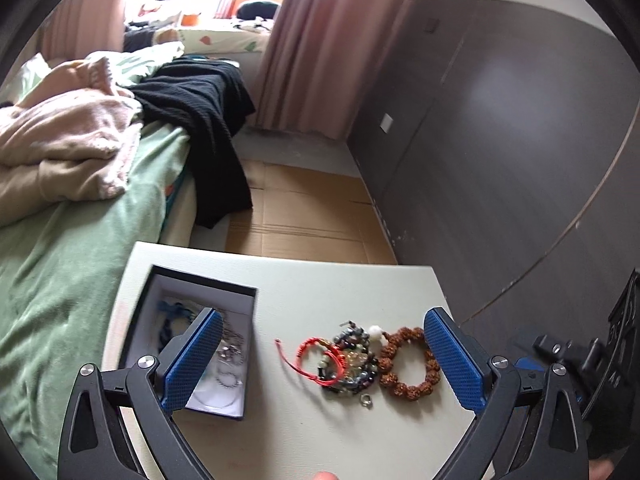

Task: Organize jewelry
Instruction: 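Grasp the red cord bracelet with the left gripper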

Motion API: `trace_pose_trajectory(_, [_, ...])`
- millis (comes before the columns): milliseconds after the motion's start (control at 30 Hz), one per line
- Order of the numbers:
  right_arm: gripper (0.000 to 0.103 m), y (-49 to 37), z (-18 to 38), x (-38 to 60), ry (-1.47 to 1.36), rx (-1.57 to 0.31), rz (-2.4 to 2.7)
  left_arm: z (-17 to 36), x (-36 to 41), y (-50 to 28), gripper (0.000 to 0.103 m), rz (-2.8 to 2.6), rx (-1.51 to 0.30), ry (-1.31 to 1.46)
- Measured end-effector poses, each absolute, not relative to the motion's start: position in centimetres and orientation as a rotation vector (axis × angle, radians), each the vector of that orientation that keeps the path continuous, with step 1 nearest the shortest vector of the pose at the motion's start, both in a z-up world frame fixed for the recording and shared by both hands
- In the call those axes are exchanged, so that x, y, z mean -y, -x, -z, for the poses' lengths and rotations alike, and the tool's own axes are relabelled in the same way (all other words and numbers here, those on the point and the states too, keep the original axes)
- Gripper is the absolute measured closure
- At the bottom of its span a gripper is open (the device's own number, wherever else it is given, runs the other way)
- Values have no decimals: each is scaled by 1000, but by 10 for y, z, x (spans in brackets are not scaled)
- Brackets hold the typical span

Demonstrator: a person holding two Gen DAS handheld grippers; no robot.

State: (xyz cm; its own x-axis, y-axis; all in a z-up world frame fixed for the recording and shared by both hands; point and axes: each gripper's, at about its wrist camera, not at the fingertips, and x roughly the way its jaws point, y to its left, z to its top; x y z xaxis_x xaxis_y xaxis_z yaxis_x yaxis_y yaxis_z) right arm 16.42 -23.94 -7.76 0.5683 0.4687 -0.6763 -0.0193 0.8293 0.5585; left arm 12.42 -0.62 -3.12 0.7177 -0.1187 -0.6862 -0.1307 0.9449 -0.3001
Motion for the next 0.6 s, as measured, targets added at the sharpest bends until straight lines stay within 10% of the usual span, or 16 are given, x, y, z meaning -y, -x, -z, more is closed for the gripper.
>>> trace_pose_trajectory(200, [0,-165,81,263,-564,-932,-285,45,28,-135,3,50,-806,299])
trace_pose_trajectory(600, [0,-172,103,276,-636,-1007,-256,97,51,-160,55,80,-1005,206])
